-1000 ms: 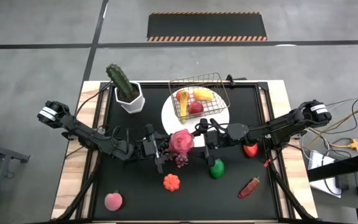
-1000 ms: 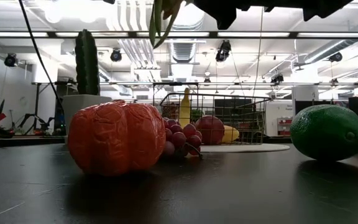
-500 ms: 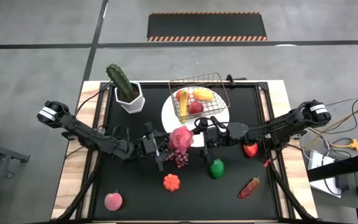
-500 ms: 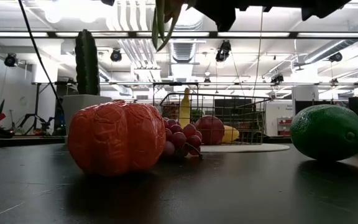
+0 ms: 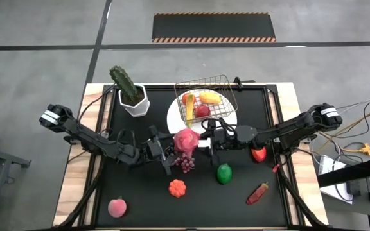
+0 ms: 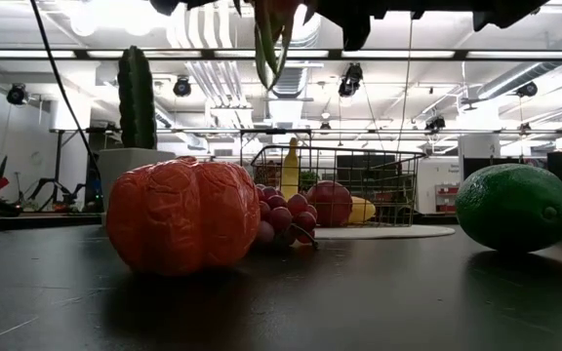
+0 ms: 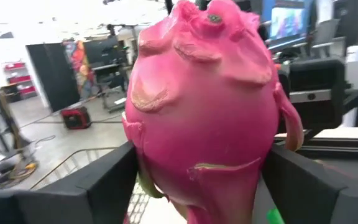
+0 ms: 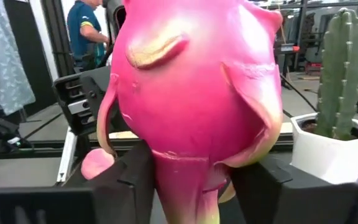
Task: Build produce basket
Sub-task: Put the red dragonfruit into the wire basket
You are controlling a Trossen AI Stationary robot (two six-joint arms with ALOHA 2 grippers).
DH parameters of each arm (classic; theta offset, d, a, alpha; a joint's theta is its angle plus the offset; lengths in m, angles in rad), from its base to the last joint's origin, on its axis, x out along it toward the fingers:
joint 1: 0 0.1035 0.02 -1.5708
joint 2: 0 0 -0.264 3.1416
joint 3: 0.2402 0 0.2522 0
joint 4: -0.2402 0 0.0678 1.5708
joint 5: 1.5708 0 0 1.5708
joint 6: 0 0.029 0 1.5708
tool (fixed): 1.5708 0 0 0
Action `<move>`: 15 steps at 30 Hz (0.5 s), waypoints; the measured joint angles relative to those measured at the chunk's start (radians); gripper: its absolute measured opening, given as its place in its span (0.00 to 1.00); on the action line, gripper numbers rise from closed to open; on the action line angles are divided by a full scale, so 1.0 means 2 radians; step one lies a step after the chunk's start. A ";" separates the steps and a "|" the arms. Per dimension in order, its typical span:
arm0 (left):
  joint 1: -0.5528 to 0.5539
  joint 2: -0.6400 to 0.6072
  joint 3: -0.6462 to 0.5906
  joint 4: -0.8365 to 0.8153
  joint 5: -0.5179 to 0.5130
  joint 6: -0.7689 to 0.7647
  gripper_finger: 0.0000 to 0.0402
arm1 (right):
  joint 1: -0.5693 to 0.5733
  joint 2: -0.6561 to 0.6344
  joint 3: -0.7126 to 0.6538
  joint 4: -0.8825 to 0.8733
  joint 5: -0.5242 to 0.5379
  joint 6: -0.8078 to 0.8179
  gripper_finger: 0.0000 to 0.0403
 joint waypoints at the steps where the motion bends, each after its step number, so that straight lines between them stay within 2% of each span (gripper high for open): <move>1: 0.000 0.000 -0.001 -0.001 -0.006 -0.001 0.77 | 0.000 0.000 0.000 -0.002 0.000 0.000 0.37; 7: -0.004 0.000 -0.001 -0.002 -0.012 0.021 0.86 | -0.002 -0.003 0.000 -0.014 -0.002 -0.003 0.35; 15: -0.013 -0.020 -0.001 -0.053 -0.019 0.031 0.87 | -0.002 -0.010 0.001 -0.033 -0.007 -0.006 0.35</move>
